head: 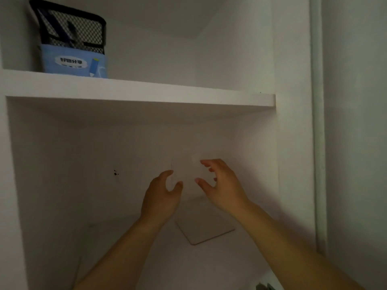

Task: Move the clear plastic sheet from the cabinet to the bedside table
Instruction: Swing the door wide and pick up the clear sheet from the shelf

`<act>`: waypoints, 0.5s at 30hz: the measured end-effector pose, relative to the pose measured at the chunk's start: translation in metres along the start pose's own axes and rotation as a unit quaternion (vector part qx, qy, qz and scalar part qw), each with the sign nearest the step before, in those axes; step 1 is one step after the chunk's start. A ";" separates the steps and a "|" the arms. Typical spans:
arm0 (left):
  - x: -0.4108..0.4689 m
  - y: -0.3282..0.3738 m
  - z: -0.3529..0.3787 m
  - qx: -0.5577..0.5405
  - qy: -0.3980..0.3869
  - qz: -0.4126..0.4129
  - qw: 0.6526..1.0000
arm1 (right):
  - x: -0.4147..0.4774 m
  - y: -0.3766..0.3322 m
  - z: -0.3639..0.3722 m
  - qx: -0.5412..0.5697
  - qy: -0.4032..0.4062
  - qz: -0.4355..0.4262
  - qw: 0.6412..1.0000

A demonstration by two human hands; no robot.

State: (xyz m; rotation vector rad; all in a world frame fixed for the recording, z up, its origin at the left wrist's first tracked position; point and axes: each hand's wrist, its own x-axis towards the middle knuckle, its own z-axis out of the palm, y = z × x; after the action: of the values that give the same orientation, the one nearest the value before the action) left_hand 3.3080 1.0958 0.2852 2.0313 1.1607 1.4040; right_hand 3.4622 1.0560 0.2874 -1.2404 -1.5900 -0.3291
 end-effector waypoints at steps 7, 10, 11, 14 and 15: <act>0.016 -0.022 0.018 -0.072 0.079 -0.016 0.994 | 0.067 0.019 0.013 -0.058 -0.034 -0.064 0.996; 0.015 -0.027 0.020 -0.072 0.069 0.016 0.995 | 0.083 0.028 0.012 -0.082 -0.069 -0.055 0.993; 0.015 -0.027 0.020 -0.065 0.066 0.032 0.995 | 0.085 0.031 0.012 -0.090 -0.093 -0.046 0.991; 0.014 -0.032 0.020 -0.059 0.048 0.049 0.996 | 0.086 0.036 0.020 -0.094 -0.159 -0.033 0.982; 0.014 -0.034 0.020 -0.062 0.039 0.045 0.996 | 0.085 0.037 0.024 -0.087 -0.169 -0.032 0.981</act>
State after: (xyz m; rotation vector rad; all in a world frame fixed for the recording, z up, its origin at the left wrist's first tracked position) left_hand 3.3149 1.1290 0.2607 1.9809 0.9974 1.5714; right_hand 3.4866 1.1355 0.3354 -1.4382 -1.9279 -0.3142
